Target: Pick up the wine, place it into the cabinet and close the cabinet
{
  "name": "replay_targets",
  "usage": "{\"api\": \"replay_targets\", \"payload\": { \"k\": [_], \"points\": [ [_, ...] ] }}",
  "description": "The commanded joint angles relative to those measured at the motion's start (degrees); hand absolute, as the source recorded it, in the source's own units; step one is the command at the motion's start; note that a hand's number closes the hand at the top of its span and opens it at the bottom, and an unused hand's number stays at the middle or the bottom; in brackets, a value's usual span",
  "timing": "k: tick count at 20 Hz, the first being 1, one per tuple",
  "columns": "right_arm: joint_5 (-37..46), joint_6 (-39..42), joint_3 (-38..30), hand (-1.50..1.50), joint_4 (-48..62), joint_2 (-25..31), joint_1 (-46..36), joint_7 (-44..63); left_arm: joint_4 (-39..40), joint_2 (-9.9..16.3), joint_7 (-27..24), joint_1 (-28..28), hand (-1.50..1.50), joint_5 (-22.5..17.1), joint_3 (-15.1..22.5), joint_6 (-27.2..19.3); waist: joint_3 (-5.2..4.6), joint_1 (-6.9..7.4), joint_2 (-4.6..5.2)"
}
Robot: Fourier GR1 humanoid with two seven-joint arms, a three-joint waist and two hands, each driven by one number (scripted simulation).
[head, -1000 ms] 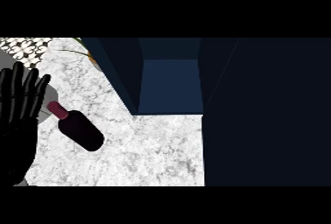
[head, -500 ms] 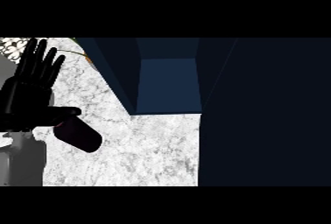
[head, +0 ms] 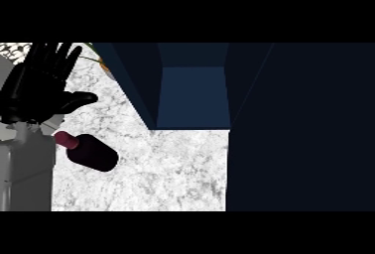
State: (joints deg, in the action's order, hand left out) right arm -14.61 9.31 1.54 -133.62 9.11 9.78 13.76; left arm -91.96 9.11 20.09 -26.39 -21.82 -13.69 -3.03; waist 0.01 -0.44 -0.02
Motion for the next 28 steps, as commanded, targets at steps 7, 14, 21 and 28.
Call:
{"api": "replay_targets", "payload": {
  "k": [7, 14, 21, 28],
  "points": [
    [-2.91, 1.86, -3.58, -1.50, -3.83, 0.20, -0.83, 5.14, -2.56, -0.09, 1.87, 0.05, -1.50, 1.22, 3.25, -4.27, 0.00, 0.20, -0.03],
    [3.72, -2.06, 2.27, -1.50, -3.75, -3.12, -5.48, 8.53, -2.71, 1.49, 0.90, 1.42, -1.50, 0.16, 1.75, -3.35, -0.02, 0.39, 0.01],
    [-6.13, 1.03, -6.68, -1.50, -6.05, 0.19, -4.36, 10.99, -2.54, 1.96, 3.28, 1.27, -1.50, 2.63, 2.93, -6.22, 0.00, 0.13, 0.02],
    [-1.31, 2.67, -3.51, -1.50, -3.76, -2.15, -3.12, 7.74, -0.33, 3.85, -1.51, 7.66, -1.50, 0.89, -0.71, -1.55, -0.01, 0.20, 0.03]
  ]
}}
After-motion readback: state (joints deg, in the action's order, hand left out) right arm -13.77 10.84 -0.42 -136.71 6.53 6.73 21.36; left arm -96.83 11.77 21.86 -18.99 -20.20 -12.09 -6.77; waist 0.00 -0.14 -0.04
